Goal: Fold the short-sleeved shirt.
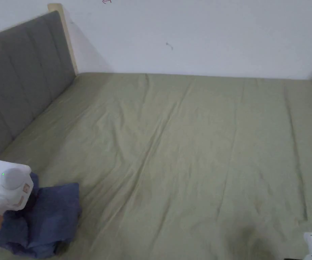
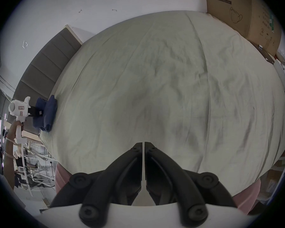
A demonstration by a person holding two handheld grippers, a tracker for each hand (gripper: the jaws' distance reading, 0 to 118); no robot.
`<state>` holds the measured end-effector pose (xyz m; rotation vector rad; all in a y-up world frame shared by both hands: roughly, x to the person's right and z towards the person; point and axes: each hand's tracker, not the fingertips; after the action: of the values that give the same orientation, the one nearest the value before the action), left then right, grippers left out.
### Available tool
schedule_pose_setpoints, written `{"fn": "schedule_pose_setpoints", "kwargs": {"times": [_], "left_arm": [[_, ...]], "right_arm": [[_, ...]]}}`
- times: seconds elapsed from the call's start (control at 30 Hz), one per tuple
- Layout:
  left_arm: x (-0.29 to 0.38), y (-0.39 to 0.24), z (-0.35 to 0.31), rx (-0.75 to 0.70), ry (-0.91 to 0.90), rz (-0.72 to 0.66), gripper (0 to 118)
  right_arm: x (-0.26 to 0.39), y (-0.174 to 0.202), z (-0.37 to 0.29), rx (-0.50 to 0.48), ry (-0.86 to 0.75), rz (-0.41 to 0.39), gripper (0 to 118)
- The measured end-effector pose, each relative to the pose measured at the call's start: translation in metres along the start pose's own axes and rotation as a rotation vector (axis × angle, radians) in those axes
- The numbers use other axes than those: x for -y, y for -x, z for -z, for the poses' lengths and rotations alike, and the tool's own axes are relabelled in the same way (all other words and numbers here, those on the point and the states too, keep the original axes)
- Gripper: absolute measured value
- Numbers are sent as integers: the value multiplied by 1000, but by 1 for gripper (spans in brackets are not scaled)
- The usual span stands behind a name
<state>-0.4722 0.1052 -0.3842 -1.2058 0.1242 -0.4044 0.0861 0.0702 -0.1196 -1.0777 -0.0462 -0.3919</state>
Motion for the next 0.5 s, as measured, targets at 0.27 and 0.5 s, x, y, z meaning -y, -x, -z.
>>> {"fn": "schedule_pose_setpoints", "kwargs": {"times": [0.27, 0.5], "left_arm": [[8, 23, -23, 1, -121, -105, 108], [26, -21, -76, 313, -182, -174, 3]], "right_arm": [[3, 9, 0, -3, 14, -5, 3], [9, 11, -13, -29, -4, -11, 3]]}}
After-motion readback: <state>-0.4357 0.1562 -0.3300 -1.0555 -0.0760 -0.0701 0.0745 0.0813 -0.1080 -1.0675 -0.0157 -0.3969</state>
